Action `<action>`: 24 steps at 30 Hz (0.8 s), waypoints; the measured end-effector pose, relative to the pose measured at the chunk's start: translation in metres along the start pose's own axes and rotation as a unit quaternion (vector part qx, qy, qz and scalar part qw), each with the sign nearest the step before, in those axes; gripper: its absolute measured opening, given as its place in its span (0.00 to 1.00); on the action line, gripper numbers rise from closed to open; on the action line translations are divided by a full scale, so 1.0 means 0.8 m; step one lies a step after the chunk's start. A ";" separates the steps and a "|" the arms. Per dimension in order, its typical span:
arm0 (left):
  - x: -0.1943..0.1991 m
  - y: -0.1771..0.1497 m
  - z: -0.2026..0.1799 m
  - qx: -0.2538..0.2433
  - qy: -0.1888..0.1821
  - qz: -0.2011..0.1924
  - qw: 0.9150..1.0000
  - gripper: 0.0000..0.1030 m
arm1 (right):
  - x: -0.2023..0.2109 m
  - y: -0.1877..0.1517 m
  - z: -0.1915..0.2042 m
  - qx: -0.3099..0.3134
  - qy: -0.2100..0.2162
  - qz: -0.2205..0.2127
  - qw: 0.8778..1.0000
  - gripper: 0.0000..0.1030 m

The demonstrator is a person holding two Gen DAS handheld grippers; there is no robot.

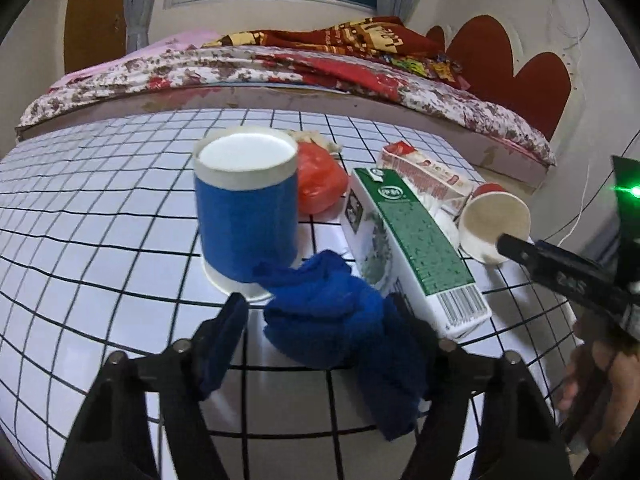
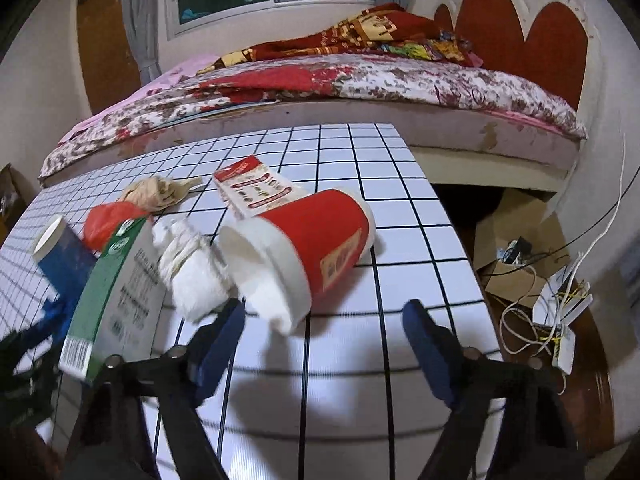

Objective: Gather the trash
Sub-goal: 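Grasp the blue glove with the left tool while the right tool grasps the red paper cup, then carry the glove and red cup over the black bin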

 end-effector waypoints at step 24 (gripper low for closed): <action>0.078 -0.001 -0.004 -0.030 -0.019 -0.067 0.997 0.44 | 0.090 -0.047 -0.047 -0.048 0.022 -0.048 0.997 0.04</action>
Point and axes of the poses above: each gripper's, at about its wrist camera, not at the fingertips, and x roughly against the way its jaws point, z to its left, y to its top, the point moved 8 cm from there along -x, roughly the way its jaws point, and after that the axes turned 1 degree about x, right-handed, at the moved point
